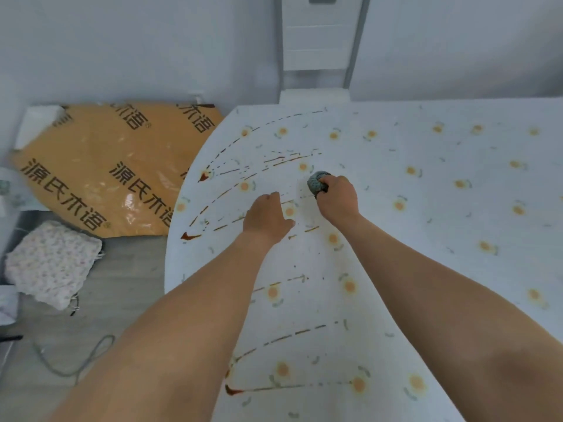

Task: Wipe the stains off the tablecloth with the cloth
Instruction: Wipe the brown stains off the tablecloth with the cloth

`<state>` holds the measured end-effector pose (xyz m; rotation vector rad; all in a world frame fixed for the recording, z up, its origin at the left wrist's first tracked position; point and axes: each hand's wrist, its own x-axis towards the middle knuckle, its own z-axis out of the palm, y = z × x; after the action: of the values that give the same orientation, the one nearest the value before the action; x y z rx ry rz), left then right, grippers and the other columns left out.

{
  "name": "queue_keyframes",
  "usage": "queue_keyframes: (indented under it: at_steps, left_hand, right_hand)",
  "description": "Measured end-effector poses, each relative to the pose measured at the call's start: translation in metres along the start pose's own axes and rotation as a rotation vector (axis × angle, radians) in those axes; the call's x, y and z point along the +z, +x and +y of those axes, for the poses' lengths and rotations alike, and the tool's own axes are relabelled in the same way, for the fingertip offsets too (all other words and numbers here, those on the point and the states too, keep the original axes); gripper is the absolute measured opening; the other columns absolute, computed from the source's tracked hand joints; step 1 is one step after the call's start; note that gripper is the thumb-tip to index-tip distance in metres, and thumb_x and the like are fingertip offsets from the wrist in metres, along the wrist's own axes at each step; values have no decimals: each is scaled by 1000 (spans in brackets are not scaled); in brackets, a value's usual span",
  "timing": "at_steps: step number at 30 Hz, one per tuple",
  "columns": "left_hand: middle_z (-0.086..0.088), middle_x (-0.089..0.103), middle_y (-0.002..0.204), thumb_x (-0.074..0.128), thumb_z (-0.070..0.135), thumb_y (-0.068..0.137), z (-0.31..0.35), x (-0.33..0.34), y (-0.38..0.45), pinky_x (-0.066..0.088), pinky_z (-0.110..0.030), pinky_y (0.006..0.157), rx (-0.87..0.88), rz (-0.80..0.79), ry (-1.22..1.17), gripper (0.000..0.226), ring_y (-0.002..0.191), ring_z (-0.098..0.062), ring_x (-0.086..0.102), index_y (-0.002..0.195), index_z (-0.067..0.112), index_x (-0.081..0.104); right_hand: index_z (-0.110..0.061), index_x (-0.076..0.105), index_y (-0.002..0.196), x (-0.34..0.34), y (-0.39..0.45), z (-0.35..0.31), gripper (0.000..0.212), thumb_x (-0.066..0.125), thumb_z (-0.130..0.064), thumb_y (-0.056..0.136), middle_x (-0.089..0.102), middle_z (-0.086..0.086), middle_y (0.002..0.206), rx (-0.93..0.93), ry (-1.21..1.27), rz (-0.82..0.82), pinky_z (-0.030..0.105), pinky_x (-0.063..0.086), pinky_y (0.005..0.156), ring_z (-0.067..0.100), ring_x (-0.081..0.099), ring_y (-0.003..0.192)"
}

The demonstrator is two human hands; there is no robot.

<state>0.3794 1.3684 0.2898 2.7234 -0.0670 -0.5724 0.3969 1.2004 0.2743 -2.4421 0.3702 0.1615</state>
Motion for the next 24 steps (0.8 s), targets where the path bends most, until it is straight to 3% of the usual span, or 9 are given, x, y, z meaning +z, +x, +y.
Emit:
queue_keyframes:
  at_steps: [8, 12, 14, 17, 20, 24]
  left_hand:
    - [-10, 38, 152, 70, 45, 87, 25, -41, 137, 41, -42, 103, 30, -39, 24, 81, 138, -30, 39, 151, 13, 31]
    - [-13, -3, 166, 80, 54, 75, 25, -45, 199, 19, -48, 121, -12, -140, 87, 121, 153, -32, -5, 159, 13, 3]
    - [-13, -12, 165, 83, 55, 70, 23, -47, 228, 12, -49, 121, -59, -150, 72, 131, 151, -34, -13, 159, 14, -4]
    - [-12, -19, 164, 87, 57, 62, 23, -44, 257, 6, -53, 121, -65, -193, 118, 141, 150, -35, -17, 158, 17, -8]
    - [-7, -21, 164, 90, 57, 56, 14, -30, 273, 4, -58, 120, -44, -213, 161, 147, 151, -32, -19, 158, 20, -8]
    - [-4, -18, 165, 89, 61, 52, 0, -17, 279, 2, -56, 121, -6, -143, 145, 148, 151, -28, -17, 159, 23, -5]
  right_hand:
    - [-12, 54, 136, -16, 133, -11, 48, 48, -8, 88, 55, 18, 126, 9, -9, 67, 28, 43, 81, 35, 58, 107]
    - [-10, 54, 135, -17, 189, -6, 45, 46, -8, 91, 51, 18, 126, 26, -81, 118, 29, 42, 83, 36, 57, 108]
    - [-10, 54, 135, -14, 218, -5, 43, 47, -9, 92, 50, 18, 126, 27, -117, 130, 30, 42, 85, 36, 56, 108]
    - [-10, 59, 129, -7, 250, -7, 39, 47, -8, 92, 51, 16, 123, 6, -134, 133, 27, 39, 81, 35, 56, 104]
    - [-7, 62, 121, -2, 275, -1, 35, 47, -4, 89, 49, 14, 120, 31, -128, 237, 30, 41, 79, 34, 55, 98]
    - [-3, 62, 112, 13, 296, 12, 31, 46, 1, 87, 45, 14, 129, 96, -292, 250, 32, 38, 76, 33, 50, 106]
